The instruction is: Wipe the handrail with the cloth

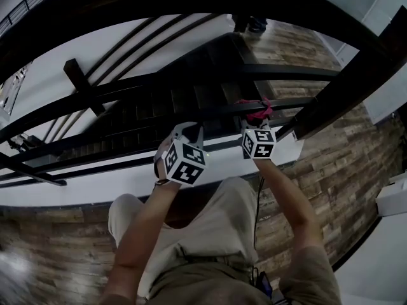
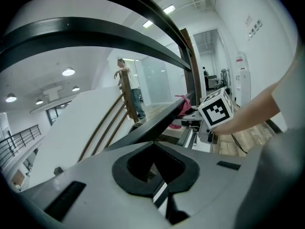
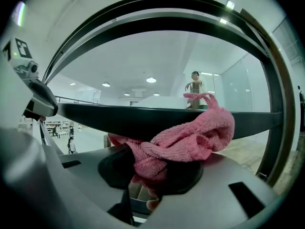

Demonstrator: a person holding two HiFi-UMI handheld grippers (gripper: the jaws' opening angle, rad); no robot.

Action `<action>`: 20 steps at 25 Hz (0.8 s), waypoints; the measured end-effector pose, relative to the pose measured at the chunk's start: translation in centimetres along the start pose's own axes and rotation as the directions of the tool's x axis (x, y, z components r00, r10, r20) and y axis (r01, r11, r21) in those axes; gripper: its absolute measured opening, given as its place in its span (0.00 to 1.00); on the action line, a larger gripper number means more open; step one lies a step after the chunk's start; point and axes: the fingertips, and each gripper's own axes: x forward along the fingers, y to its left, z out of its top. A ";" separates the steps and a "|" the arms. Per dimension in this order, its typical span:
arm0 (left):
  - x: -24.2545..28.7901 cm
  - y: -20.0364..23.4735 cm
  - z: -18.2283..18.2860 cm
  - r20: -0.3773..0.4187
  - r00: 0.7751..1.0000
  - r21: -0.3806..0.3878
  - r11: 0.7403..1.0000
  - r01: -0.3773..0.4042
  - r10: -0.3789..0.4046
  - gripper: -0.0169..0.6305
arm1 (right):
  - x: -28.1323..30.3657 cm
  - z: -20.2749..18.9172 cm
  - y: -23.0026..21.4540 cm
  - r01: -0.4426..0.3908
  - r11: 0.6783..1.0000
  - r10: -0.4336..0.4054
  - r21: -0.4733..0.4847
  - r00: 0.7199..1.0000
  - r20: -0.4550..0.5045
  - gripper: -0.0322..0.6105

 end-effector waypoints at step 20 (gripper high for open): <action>-4.5 5.2 -3.6 0.019 0.999 -0.050 0.998 -0.050 0.051 0.05 | 1.5 2.6 18.3 -0.193 0.981 0.192 0.010 0.981 0.032 0.25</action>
